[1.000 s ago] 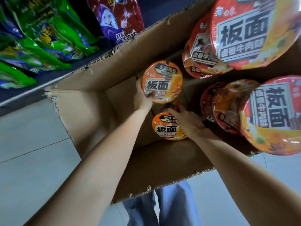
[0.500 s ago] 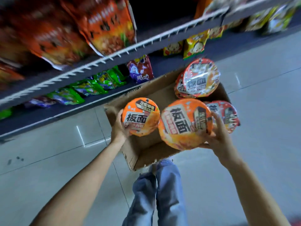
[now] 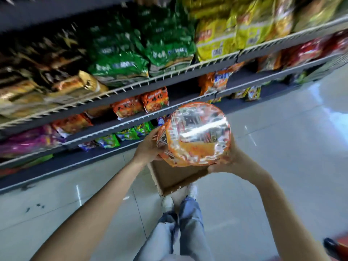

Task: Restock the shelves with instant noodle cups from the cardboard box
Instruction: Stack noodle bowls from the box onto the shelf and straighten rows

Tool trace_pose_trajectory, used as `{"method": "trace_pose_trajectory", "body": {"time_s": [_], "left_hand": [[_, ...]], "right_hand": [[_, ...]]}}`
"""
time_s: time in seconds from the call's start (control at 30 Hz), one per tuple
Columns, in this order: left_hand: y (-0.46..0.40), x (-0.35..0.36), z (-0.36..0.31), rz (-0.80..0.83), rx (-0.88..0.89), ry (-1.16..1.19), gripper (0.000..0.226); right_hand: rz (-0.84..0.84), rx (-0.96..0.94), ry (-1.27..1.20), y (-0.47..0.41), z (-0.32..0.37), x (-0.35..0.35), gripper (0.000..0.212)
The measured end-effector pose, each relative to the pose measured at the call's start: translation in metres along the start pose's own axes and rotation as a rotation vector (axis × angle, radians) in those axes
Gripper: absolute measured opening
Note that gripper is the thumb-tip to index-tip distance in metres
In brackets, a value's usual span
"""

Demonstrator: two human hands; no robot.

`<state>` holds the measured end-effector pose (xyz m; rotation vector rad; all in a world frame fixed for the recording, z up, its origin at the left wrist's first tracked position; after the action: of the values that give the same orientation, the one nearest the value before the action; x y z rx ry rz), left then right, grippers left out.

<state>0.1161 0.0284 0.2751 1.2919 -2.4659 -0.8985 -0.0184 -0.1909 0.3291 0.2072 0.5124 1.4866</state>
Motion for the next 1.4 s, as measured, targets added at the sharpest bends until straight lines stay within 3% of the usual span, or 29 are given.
{"method": "trace_pose_trajectory", "body": {"time_s": [0.07, 0.2, 0.3, 0.47, 0.57, 0.67, 0.77, 0.9, 0.97, 1.07, 1.17, 1.4], "left_hand": [[0.028, -0.005, -0.029, 0.054, 0.015, -0.021, 0.067], [0.072, -0.007, -0.089, 0.117, 0.076, -0.173, 0.059], [0.099, -0.011, -0.14, 0.065, 0.191, -0.378, 0.052], [0.154, -0.016, -0.21, 0.06, 0.446, -0.457, 0.088], [0.192, -0.003, -0.259, -0.093, 0.678, -0.636, 0.106], [0.21, 0.004, -0.307, -0.341, 0.823, -0.631, 0.121], [0.225, 0.005, -0.351, -0.534, 0.971, -0.565, 0.119], [0.251, -0.002, -0.411, -0.742, 1.178, -0.48, 0.114], [0.268, -0.006, -0.439, -0.838, 1.269, -0.449, 0.112], [0.286, -0.013, -0.479, -0.971, 1.303, -0.41, 0.113], [0.284, -0.026, -0.518, -1.047, 1.297, -0.395, 0.113], [0.227, -0.067, -0.574, -1.053, 1.159, -0.325, 0.115]], "right_hand": [[-0.058, -0.028, 0.044, 0.017, 0.021, 0.013, 0.113], [-0.167, -0.087, -0.092, 0.041, 0.063, 0.021, 0.087], [-0.282, -0.115, -0.195, 0.053, 0.086, 0.007, 0.1], [-0.339, -0.223, -0.351, 0.065, 0.157, -0.03, 0.105], [-0.314, -0.335, -0.369, 0.068, 0.217, -0.058, 0.097], [-0.295, -0.472, -0.332, 0.071, 0.278, -0.084, 0.078], [-0.269, -0.614, -0.259, 0.076, 0.338, -0.109, 0.078], [-0.236, -0.801, -0.161, 0.083, 0.422, -0.14, 0.096], [-0.226, -0.883, -0.097, 0.086, 0.462, -0.151, 0.082], [-0.207, -0.967, -0.036, 0.083, 0.519, -0.162, 0.07], [-0.198, -0.975, 0.039, 0.068, 0.569, -0.173, 0.082], [-0.219, -0.913, 0.278, 0.012, 0.64, -0.187, 0.089]]}}
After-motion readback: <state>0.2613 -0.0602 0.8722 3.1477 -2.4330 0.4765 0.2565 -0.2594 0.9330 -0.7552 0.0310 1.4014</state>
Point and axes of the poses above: each hand's wrist, its own y-axis away from the middle knuckle, its own x-axis out of the palm, z = x × y, the point moved 4 cm from there along -y, towards the middle knuckle, and after that the axes turned 2 degrees about y, right-handed, at the moved point
